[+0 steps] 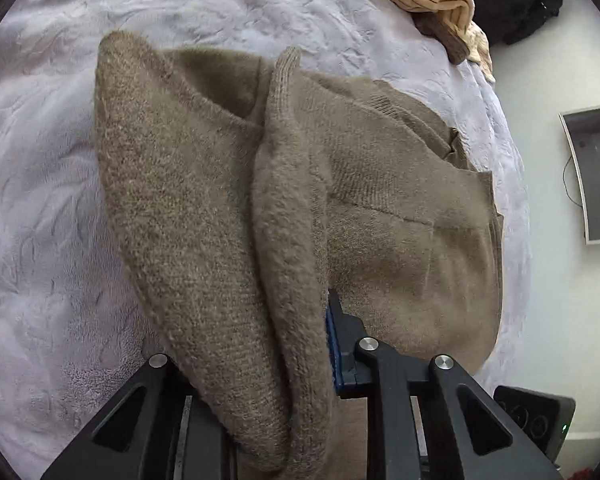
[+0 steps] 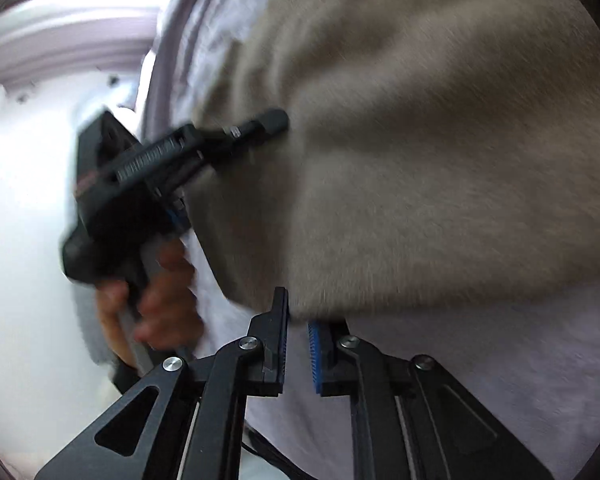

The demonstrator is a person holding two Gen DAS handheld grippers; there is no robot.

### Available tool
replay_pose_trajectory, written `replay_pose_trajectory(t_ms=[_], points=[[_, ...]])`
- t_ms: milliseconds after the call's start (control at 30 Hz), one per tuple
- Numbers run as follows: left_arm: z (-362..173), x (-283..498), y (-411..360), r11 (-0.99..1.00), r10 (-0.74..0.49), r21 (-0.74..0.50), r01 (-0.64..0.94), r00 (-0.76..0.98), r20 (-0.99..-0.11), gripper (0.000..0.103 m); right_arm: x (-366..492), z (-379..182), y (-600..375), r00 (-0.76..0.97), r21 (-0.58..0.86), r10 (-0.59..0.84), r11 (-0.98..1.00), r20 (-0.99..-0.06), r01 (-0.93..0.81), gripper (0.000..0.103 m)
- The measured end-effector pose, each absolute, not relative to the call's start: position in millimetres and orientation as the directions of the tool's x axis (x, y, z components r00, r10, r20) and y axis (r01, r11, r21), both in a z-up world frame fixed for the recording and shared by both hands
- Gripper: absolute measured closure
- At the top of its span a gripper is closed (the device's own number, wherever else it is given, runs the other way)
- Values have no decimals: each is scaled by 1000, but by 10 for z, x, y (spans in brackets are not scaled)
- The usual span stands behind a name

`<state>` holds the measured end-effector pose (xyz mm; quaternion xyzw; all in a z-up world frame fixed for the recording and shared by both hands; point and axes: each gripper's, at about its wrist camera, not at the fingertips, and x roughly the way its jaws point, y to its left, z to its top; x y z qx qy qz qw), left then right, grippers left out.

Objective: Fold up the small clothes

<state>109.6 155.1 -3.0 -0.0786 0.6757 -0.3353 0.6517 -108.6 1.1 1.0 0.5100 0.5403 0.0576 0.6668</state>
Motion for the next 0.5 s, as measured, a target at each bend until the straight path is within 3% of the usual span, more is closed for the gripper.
replay_pose_trajectory(t_ms=[100, 133, 167, 500], points=[[-6, 1070, 1562, 769, -536, -545, 334, -127, -834, 80, -1229, 68, -89, 328, 682, 606, 560, -725, 470, 68], [10, 1049, 1565, 774, -528, -534, 340, -120, -841, 80, -1277, 130, -178, 329, 671, 590, 579, -737, 464, 53], [31, 1028, 1544, 779, -517, -520, 350, -113, -849, 80, -1303, 182, -255, 333, 661, 575, 591, -747, 463, 48], [69, 989, 1398, 813, -449, -438, 383, -66, -891, 78, -1224, 510, -989, 424, 579, 404, 660, -810, 479, 48]])
